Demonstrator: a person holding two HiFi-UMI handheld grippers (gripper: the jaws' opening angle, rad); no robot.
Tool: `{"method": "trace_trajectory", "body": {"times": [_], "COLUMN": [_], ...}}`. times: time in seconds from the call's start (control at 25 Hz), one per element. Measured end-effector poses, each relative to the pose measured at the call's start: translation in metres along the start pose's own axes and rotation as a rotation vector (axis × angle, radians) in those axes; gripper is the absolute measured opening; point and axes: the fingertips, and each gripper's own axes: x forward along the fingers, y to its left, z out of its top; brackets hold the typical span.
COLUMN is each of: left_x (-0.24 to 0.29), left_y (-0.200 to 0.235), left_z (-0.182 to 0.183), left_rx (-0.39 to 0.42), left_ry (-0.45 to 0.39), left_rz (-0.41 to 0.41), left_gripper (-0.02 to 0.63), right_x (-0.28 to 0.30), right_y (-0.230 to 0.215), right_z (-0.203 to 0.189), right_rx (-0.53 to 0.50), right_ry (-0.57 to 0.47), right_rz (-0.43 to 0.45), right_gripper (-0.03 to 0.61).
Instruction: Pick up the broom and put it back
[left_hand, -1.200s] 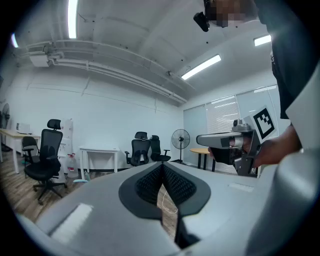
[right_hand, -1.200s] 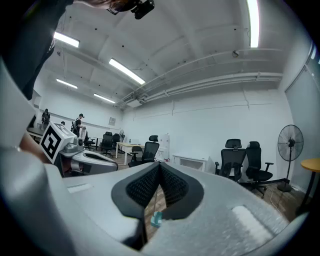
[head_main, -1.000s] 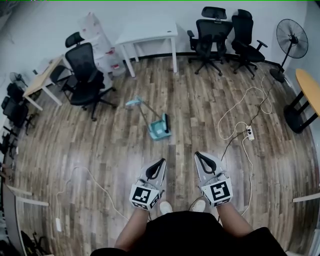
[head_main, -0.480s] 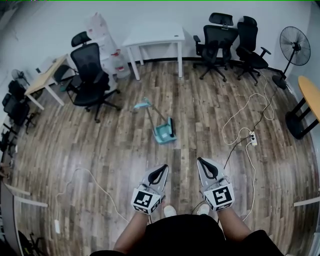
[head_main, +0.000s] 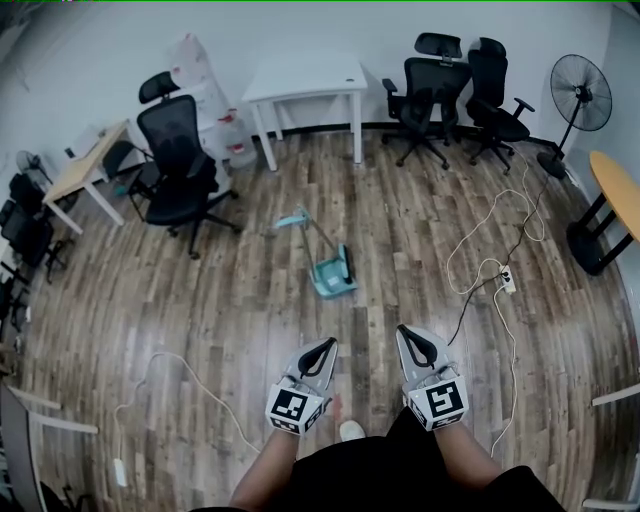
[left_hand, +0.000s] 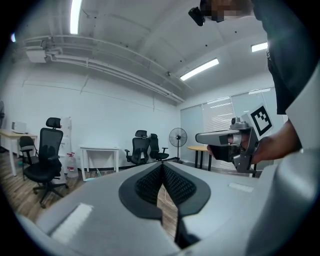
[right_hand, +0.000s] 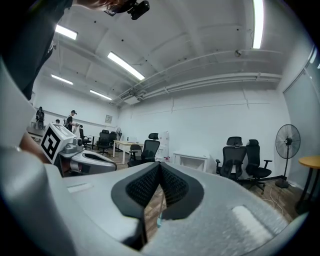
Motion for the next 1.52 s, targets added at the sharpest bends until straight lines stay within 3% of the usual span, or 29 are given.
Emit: {"method": "trace_trajectory", "body": {"times": [0.56, 1.0, 1.52], "left_x": [0.025, 0.109, 0.198], "left_y": [0.040, 0.085, 0.106], "left_z": [-0.013, 0.009, 0.018], "left_rx": [-0.054, -0.021, -0.015], "left_ry": [0.021, 0.029, 0.058], "left_rz": [0.048, 0.099, 0.141], "left_gripper": [0.020, 0.020, 0.020], "right_x": [0.055, 0.133, 0.190], "right_y": [-0.008, -0.077, -0.161], "right_z": [-0.012, -0.009, -0.021], "right_rx": [0.013, 0.027, 0.014], "right_ry": [0.028, 0.025, 0.028], "right_rz": [0.067, 0.125, 0.188], "right_gripper": [0.003, 0.003, 0.003]}}
